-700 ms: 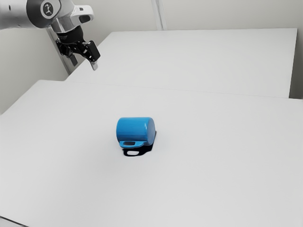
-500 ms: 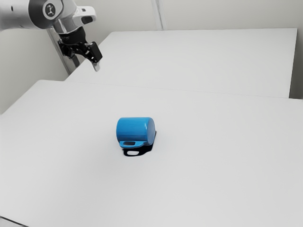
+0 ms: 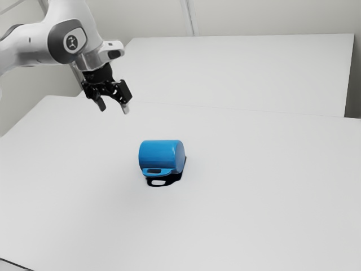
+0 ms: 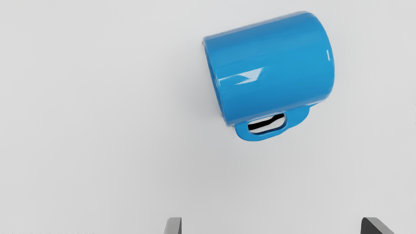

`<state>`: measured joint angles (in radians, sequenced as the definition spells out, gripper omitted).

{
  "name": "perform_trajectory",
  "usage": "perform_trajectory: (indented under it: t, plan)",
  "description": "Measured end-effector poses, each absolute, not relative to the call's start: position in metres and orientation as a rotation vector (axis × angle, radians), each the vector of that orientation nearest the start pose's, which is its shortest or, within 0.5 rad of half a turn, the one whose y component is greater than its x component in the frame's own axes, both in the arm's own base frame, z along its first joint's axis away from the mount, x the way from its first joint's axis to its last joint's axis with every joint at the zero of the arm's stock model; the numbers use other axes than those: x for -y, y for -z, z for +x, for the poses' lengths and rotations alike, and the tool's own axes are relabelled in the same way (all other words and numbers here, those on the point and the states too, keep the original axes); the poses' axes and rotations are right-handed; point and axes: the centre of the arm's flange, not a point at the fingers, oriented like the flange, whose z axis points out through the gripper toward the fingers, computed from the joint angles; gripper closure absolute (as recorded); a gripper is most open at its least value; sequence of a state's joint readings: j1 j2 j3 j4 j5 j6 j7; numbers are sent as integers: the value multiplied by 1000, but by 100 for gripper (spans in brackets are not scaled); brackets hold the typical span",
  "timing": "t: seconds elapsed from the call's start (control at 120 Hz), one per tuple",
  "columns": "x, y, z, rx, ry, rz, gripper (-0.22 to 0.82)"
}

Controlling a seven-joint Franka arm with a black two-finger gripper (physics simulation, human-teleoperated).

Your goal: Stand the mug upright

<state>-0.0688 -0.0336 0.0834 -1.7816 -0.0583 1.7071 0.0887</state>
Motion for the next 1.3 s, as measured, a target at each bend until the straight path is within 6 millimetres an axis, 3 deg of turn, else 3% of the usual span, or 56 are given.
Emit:
perform_trajectory:
  t: [0.25,0.408,0.7,0.883,0.992,1.142,1.3]
  plan:
    - [-81,-489,539,195,-18,-3338,0]
    - [-107,-458,537,341,135,-3470,0]
    - [-112,-391,533,423,289,-3693,0]
    - [-88,-362,540,251,306,-3813,0]
    - [-92,-344,540,222,309,-3869,0]
    - [-103,-331,545,188,368,-3922,0]
    - [-96,-318,553,173,438,-4000,0]
